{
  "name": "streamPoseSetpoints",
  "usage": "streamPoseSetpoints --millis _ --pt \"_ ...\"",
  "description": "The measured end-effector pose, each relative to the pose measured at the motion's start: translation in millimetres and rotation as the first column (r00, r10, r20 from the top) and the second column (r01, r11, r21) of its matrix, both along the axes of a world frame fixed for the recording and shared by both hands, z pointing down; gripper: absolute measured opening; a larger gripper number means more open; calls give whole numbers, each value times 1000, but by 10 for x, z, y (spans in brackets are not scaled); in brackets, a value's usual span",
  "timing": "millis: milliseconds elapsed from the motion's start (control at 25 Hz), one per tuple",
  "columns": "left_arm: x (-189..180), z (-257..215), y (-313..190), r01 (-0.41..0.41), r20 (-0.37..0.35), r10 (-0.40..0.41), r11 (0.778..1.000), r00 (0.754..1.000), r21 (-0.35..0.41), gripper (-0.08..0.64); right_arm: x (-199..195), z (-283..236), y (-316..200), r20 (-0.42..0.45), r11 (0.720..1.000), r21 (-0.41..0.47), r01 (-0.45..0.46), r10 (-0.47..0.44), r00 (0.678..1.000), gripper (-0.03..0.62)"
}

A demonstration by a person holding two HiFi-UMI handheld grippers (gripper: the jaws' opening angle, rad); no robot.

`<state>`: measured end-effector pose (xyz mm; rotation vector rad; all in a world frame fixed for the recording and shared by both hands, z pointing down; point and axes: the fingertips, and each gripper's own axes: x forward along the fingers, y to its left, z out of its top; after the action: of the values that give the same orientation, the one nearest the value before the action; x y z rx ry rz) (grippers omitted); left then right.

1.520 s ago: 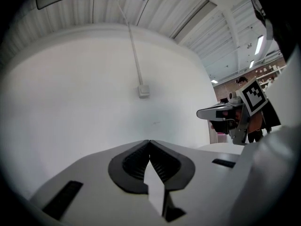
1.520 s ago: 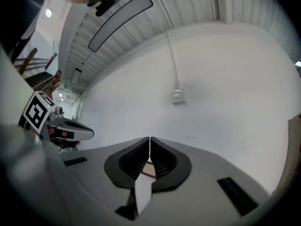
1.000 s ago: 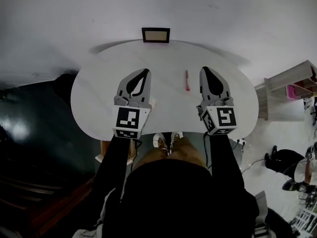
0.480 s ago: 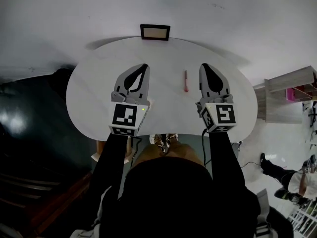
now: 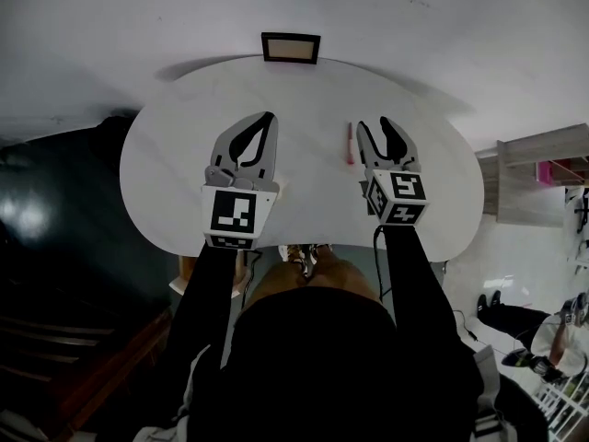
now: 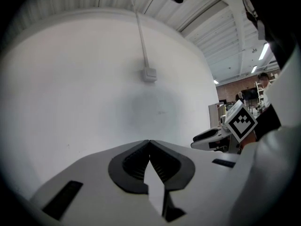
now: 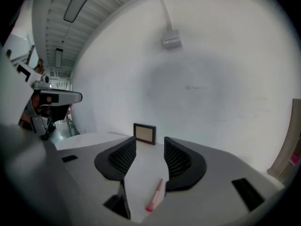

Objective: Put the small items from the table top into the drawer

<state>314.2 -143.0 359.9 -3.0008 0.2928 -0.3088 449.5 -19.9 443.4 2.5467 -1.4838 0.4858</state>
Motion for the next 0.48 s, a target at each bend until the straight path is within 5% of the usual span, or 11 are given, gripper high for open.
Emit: streamPoseSetpoints --millis 480 --pt "-26 264 -22 -3 46 4 1000 999 -28 15 38 1171 -66 192 967 -253 19 31 981 224"
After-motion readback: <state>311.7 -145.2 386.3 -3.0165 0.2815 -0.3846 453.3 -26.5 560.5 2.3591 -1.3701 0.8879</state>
